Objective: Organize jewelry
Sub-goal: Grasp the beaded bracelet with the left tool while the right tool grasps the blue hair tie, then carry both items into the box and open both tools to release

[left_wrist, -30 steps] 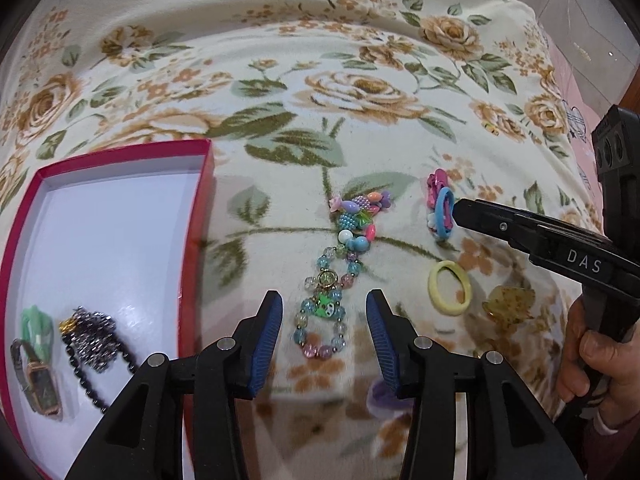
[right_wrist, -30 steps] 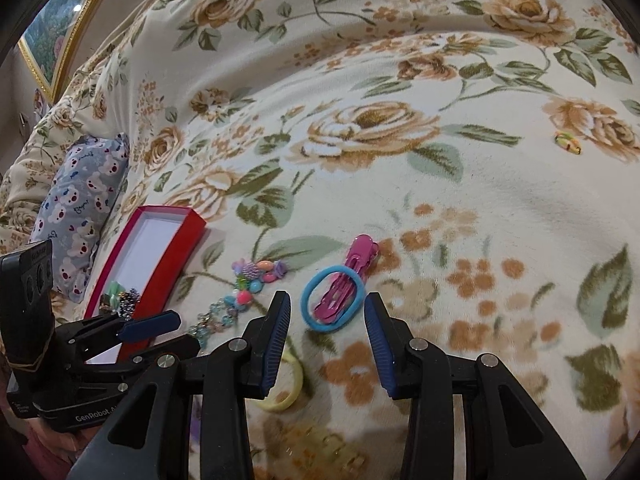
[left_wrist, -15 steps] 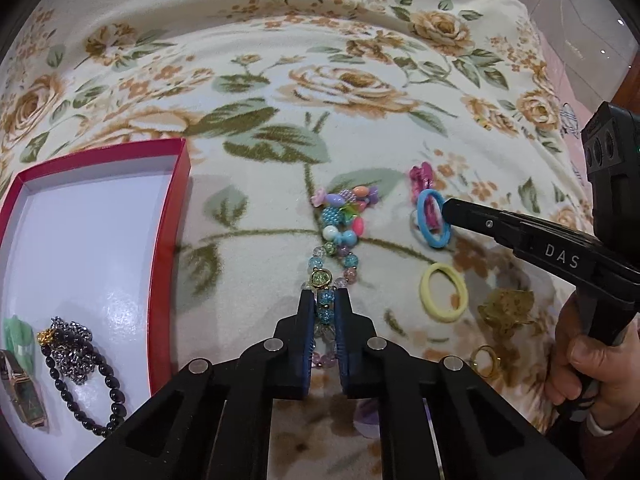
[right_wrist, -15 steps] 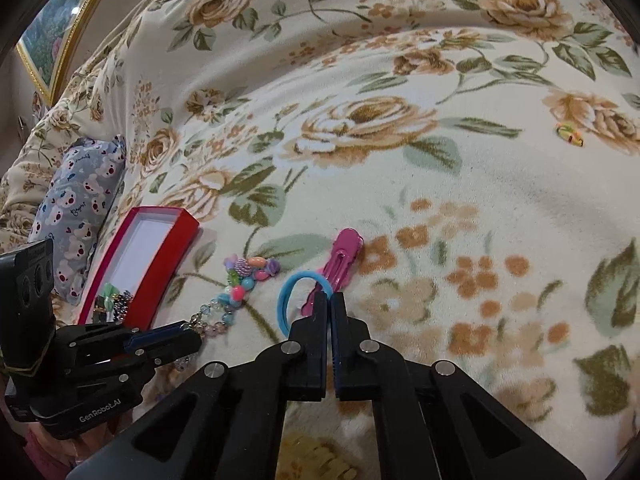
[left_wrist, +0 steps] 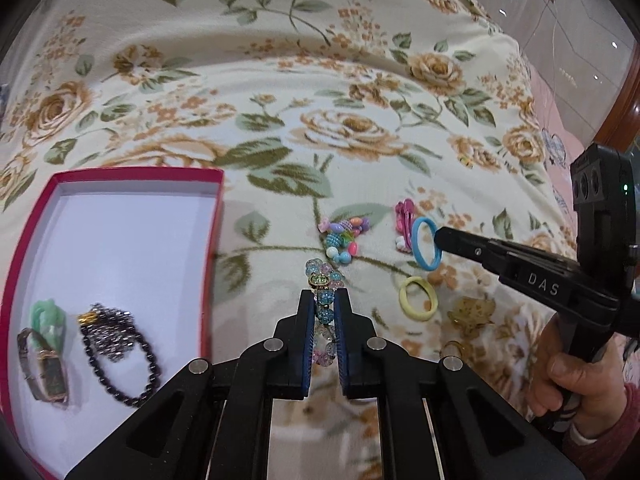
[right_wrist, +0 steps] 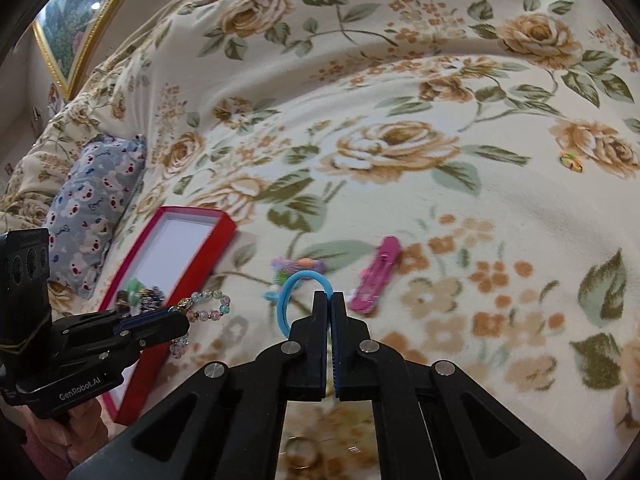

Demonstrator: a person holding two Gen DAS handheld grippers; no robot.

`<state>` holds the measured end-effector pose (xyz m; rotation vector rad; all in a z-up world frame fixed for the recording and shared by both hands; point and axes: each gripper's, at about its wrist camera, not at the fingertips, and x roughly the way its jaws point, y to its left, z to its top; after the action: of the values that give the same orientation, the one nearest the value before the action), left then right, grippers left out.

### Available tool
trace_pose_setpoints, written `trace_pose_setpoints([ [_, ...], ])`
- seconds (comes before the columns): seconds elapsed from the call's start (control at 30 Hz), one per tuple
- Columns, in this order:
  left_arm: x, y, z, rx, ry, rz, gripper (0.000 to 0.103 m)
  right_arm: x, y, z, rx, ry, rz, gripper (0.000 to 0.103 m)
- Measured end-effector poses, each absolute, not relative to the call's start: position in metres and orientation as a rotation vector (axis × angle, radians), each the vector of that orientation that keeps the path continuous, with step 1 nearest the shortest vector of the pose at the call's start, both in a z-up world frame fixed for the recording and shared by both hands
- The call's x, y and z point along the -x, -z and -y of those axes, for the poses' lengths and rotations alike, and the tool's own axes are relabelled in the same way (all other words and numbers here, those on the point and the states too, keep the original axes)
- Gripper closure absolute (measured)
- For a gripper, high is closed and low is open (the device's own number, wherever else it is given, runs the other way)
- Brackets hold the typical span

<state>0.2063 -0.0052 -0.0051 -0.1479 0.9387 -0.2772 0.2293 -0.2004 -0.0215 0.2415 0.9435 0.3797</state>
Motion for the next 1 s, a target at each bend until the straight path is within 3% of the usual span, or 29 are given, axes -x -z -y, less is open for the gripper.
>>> trace_pose_setpoints([
  [1.0, -0.096, -0.026, -0.109, 0.293, 0.052, -0.857, 0.095, -0.192, -0.004, 0.058, -0.141, -0.678, -0.949, 0.102],
])
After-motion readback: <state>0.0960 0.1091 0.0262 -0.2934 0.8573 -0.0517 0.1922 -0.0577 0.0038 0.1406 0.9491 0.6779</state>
